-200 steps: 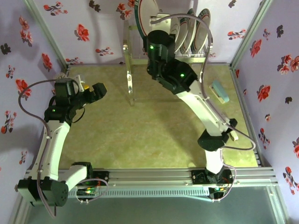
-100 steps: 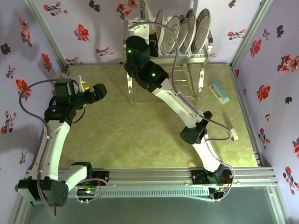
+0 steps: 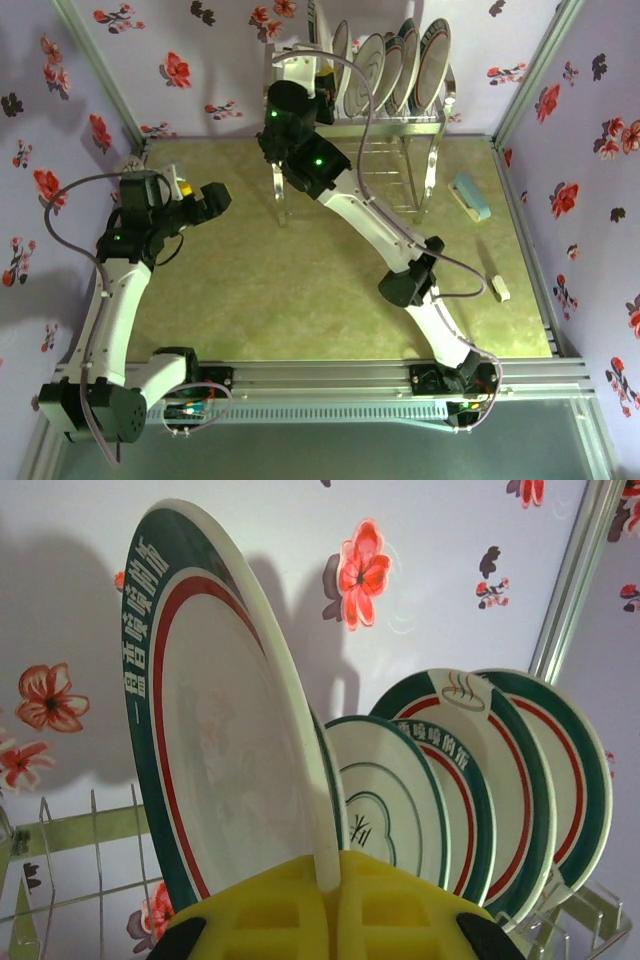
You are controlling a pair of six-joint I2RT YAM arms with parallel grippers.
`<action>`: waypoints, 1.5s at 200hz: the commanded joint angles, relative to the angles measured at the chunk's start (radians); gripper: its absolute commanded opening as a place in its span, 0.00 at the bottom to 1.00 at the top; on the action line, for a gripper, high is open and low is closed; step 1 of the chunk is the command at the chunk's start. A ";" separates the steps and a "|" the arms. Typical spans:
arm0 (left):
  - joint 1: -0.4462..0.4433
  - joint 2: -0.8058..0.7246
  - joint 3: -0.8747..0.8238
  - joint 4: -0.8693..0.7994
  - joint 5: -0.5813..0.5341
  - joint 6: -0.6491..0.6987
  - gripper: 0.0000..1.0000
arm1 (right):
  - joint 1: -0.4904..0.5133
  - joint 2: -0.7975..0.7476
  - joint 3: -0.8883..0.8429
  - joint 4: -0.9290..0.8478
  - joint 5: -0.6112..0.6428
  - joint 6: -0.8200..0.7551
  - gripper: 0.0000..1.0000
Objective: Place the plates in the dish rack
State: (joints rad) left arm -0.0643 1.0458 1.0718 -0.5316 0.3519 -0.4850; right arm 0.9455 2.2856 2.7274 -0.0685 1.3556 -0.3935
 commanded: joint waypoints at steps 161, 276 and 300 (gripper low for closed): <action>0.009 -0.031 -0.018 -0.004 0.030 0.048 1.00 | -0.024 0.065 0.037 -0.006 0.009 0.130 0.00; 0.012 -0.035 -0.027 -0.011 0.027 0.051 1.00 | -0.030 0.076 0.034 -0.104 0.002 0.222 0.00; 0.012 -0.035 -0.030 -0.007 0.028 0.048 1.00 | -0.030 0.074 0.033 -0.111 -0.001 0.223 0.04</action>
State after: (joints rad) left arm -0.0605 1.0233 1.0504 -0.5354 0.3668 -0.4599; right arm 0.9150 2.3676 2.7277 -0.1940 1.3586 -0.2073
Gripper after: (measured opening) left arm 0.997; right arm 0.076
